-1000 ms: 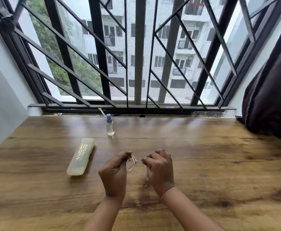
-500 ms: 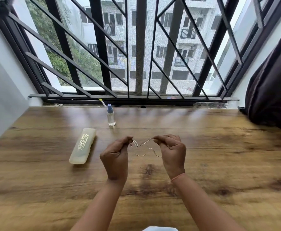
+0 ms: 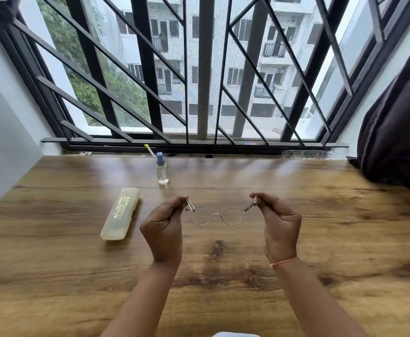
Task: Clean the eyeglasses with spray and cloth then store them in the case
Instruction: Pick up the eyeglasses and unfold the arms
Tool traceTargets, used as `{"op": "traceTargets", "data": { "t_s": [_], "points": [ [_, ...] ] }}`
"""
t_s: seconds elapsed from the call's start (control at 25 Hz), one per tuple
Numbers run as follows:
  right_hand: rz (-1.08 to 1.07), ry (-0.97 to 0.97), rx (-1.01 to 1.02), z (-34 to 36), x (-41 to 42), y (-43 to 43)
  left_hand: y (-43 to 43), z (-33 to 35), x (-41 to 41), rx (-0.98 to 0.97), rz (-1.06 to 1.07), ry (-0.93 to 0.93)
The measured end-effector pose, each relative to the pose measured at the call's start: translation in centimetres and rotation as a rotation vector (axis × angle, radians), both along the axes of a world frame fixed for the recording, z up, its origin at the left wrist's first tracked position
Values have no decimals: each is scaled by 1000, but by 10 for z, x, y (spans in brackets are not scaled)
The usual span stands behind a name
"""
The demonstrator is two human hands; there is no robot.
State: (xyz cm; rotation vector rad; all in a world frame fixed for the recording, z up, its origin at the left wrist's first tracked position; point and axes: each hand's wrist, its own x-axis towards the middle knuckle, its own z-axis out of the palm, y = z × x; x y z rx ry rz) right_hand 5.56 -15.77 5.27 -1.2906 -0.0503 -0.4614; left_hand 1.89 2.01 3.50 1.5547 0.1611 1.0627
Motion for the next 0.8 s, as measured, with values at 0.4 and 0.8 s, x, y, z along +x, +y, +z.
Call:
{"op": "traceTargets", "data": {
  "t_s": [0.4, 0.8],
  "points": [
    [64, -25, 18, -2, -8, -3, 1, 4, -4, 46, 13, 0],
    [70, 30, -29, -19, -9, -15, 2, 14, -6, -12, 79, 25]
  ]
}}
